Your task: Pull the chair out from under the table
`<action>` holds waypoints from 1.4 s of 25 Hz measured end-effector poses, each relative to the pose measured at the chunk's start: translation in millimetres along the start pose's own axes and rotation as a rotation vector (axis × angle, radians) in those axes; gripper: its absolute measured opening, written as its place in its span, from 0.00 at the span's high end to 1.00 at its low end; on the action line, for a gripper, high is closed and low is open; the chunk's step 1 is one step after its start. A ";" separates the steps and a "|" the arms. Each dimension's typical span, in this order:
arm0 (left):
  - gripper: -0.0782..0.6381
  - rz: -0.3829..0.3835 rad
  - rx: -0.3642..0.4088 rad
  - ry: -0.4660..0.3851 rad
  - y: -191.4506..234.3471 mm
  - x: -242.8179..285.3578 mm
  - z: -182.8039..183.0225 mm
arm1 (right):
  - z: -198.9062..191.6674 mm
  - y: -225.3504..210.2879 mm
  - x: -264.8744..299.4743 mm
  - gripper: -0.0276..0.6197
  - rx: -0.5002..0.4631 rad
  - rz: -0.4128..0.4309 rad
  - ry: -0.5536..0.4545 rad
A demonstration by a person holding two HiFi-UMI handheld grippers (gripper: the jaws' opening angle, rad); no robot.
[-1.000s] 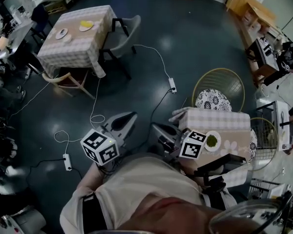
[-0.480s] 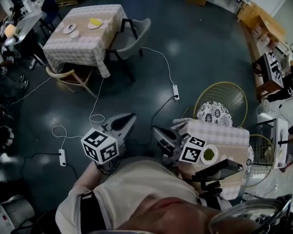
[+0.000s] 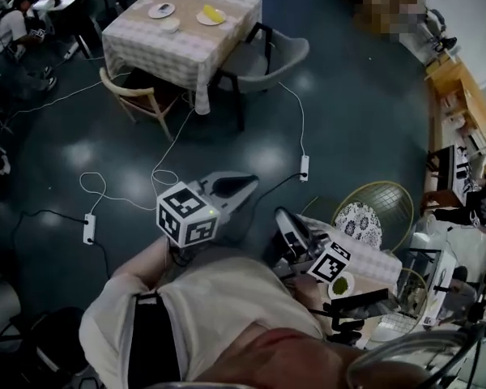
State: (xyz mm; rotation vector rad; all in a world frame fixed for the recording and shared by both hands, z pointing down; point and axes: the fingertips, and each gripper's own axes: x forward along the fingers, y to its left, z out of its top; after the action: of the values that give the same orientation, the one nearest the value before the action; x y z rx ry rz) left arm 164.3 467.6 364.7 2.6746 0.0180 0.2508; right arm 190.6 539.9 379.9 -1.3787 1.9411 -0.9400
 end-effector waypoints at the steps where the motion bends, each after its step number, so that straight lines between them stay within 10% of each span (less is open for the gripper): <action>1: 0.88 0.006 -0.008 -0.004 12.0 -4.5 4.2 | 1.6 1.9 13.5 0.95 -0.004 0.006 0.006; 16: 0.88 0.074 -0.070 -0.073 138.6 -69.6 42.7 | -14.4 7.8 150.6 0.94 0.008 0.025 0.124; 25: 0.88 0.186 -0.098 -0.120 152.0 -75.9 38.7 | -27.5 22.9 173.5 0.95 -0.228 0.156 0.345; 35: 0.88 0.263 -0.038 -0.093 110.5 24.4 52.8 | 46.2 -21.0 112.9 0.95 -0.212 0.280 0.356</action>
State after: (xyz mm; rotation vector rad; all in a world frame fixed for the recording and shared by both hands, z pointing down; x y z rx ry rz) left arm 194.7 346.6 370.8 2.6441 -0.3661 0.2053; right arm 203.9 417.9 363.6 -1.0589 2.4855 -0.9102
